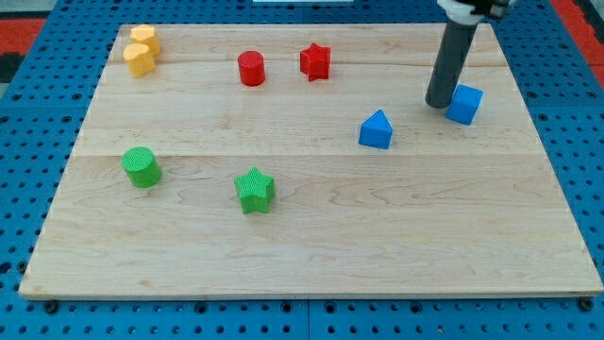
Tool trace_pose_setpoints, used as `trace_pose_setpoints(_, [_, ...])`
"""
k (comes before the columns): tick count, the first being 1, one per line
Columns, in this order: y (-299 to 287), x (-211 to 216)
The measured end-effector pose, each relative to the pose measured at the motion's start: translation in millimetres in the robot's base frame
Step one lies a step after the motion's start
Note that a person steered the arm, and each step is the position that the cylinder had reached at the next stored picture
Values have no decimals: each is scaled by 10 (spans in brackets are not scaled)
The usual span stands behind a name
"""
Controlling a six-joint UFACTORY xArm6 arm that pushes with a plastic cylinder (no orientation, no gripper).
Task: Move the blue triangle below to the red star
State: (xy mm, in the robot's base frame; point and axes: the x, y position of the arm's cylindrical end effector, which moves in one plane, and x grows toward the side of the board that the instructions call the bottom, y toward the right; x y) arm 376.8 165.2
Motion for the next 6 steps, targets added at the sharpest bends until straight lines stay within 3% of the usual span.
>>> trace_pose_setpoints(2, [-834,609])
trace_pose_setpoints(4, [-626,186])
trace_pose_setpoints(5, [-890,45])
trace_pose_setpoints(6, [-1829,44])
